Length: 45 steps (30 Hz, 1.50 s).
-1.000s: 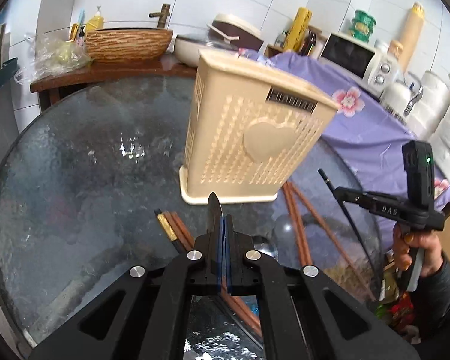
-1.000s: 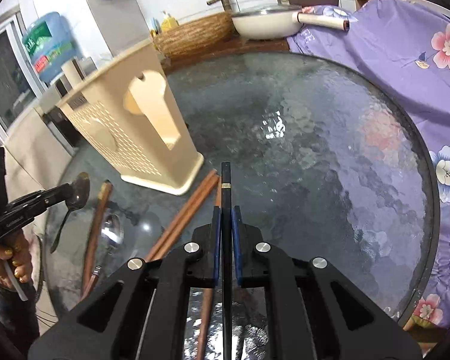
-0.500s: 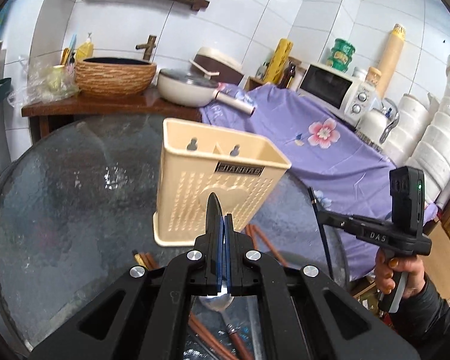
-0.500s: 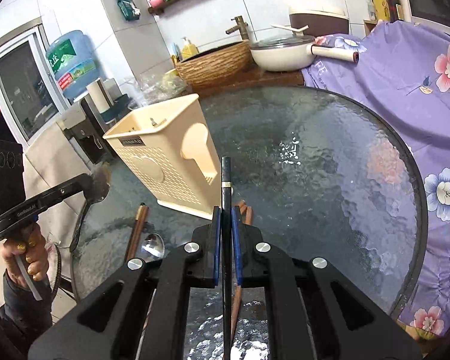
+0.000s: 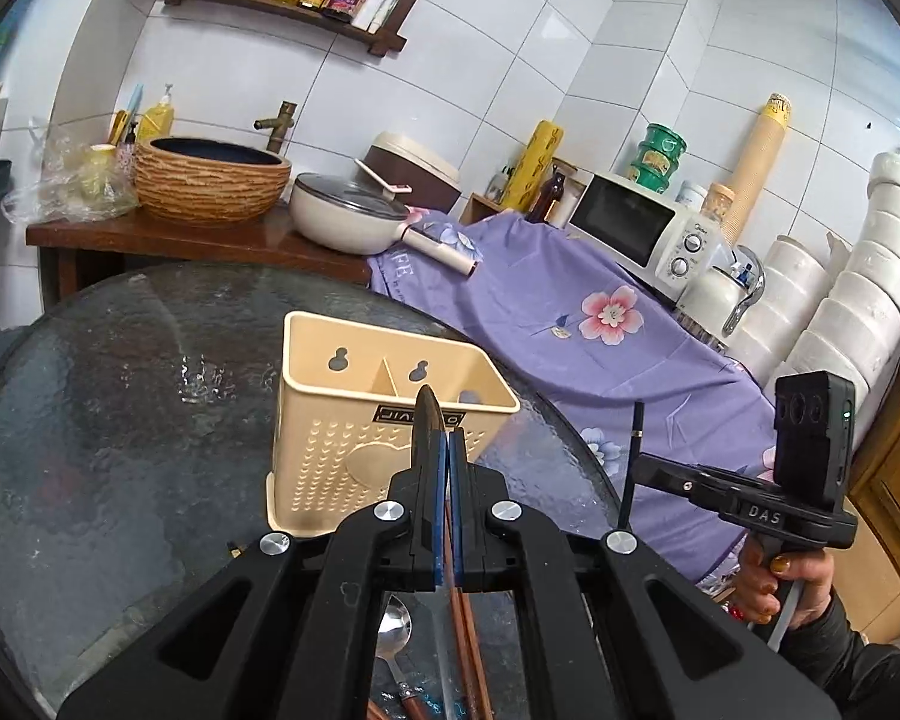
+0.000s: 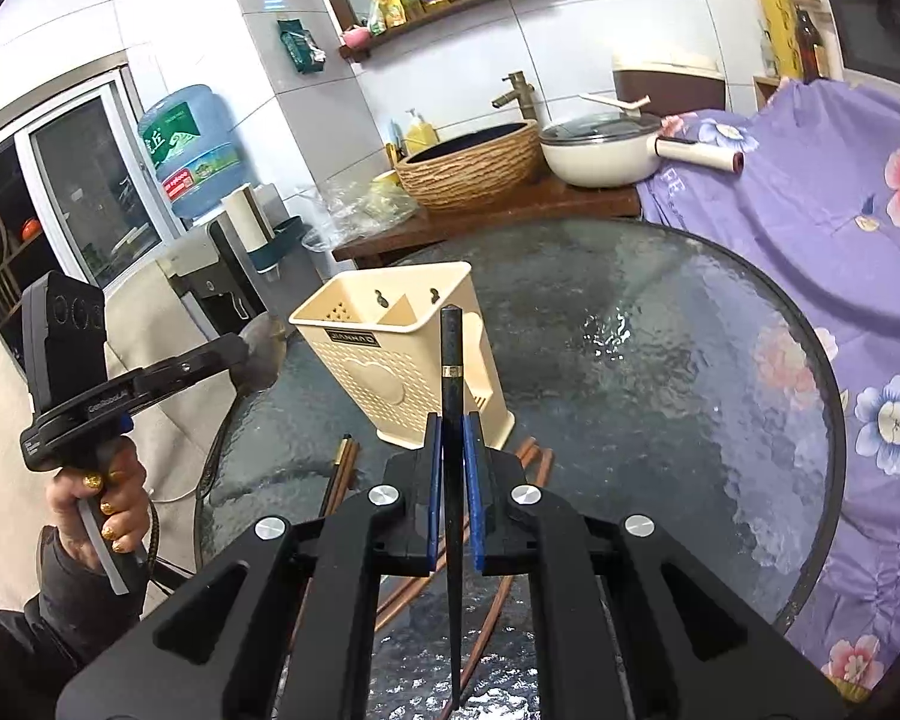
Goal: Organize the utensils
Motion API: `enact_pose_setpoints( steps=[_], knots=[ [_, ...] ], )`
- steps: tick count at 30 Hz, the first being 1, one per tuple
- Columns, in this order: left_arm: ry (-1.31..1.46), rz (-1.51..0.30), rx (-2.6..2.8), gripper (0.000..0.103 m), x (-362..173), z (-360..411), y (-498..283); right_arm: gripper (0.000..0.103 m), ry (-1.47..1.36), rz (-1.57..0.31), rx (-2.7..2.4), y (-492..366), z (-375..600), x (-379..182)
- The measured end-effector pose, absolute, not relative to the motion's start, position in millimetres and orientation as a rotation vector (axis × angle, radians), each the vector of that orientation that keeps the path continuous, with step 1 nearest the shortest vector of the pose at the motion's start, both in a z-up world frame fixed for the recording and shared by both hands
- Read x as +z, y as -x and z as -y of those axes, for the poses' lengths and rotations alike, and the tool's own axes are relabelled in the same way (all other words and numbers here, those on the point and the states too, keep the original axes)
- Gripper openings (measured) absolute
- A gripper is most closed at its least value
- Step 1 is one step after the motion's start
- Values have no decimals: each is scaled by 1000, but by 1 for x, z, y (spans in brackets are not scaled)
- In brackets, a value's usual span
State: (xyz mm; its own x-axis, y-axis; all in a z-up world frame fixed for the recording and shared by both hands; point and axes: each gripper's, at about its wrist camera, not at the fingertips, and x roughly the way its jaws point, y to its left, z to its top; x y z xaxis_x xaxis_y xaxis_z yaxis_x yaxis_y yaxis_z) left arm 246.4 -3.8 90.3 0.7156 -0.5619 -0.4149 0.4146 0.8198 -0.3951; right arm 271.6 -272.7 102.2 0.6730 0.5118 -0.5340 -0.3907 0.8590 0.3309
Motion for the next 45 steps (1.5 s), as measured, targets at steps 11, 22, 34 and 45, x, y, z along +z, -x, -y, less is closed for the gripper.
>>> enact_pose_setpoints(
  steps=[11, 22, 34, 45],
  knots=[
    [329, -474, -576, 1, 119, 6, -248, 8, -171, -605, 576, -269, 256, 142],
    [370, -401, -585, 1, 165, 8, -269, 8, -117, -526, 647, -274, 226, 209],
    [555, -256, -701, 1, 206, -8, -322, 8, -100, -375, 591, -304, 210, 288],
    [685, -240, -718, 1, 141, -23, -368, 8, -37, -381, 518, -344, 194, 248]
  ],
)
